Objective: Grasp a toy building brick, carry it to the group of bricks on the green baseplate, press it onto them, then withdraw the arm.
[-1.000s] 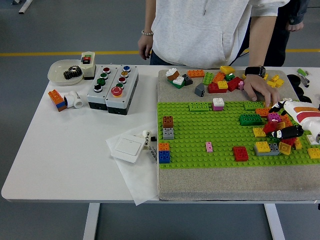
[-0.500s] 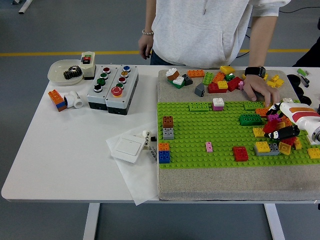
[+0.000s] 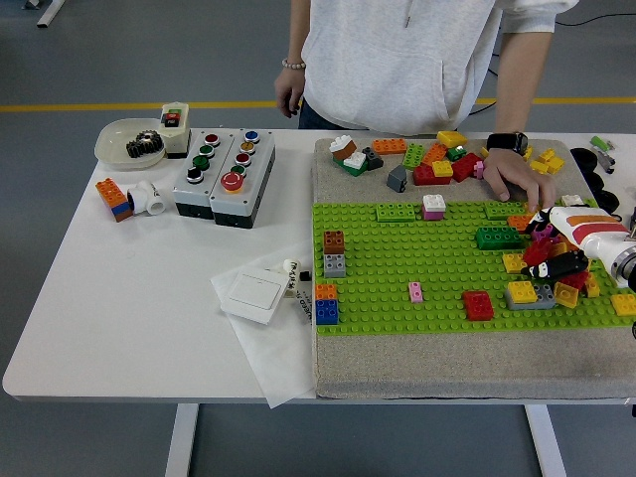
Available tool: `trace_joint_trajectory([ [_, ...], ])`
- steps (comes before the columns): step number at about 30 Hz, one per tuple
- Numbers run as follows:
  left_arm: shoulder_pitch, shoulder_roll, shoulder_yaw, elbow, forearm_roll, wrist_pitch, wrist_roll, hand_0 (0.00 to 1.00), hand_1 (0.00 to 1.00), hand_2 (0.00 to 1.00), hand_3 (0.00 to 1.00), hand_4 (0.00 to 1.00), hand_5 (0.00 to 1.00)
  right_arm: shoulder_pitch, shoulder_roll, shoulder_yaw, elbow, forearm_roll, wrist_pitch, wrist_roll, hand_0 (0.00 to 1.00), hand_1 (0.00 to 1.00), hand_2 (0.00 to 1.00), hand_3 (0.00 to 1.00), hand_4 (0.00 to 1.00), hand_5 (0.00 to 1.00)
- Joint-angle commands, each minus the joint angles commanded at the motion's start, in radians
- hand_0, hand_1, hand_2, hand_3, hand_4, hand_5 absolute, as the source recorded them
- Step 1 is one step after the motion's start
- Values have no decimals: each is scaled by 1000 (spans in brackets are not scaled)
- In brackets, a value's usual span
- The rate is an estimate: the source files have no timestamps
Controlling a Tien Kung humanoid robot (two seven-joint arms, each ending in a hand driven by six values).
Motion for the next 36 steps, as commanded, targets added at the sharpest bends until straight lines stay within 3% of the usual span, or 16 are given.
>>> trace_joint_trajectory([
  [7, -4, 0, -1, -1, 1, 0, 1, 755, 764, 751, 589, 616, 641, 16, 14, -21, -41, 17, -27, 5, 515, 570, 652, 598, 926, 360],
  [8, -4, 0, 0, -1, 1, 0, 1, 755, 765, 753, 589, 616, 640, 16, 14, -22, -41, 18, -30, 6, 437, 514, 601, 550, 870, 362],
  [13, -3, 0, -2, -1, 2, -1, 2, 755, 765, 753, 589, 616, 640, 15, 18, -29, -51, 23, -38, 5, 437, 514, 601, 550, 870, 362],
  [14, -3, 0, -2, -1, 2, -1, 2, 755, 764, 753, 590, 616, 640, 14, 18, -29, -52, 23, -35, 5, 401, 487, 566, 534, 848, 365],
  [23, -4, 0, -1, -1, 1, -2, 2, 755, 763, 752, 590, 616, 640, 8, 16, -30, -45, 30, -22, 7, 373, 476, 559, 529, 851, 362],
  [25, -4, 0, -1, -1, 0, -1, 2, 755, 763, 752, 590, 616, 640, 7, 13, -28, -42, 29, -33, 12, 373, 476, 559, 529, 851, 362],
  [26, -4, 0, -1, -1, 0, -1, 2, 754, 763, 753, 590, 616, 640, 7, 13, -28, -42, 28, -37, 13, 324, 449, 538, 517, 819, 362],
  [36, -6, 0, 0, -1, -1, -1, 2, 754, 763, 751, 589, 616, 641, 7, 10, -33, -40, 2, -73, 14, 291, 433, 507, 499, 766, 384],
])
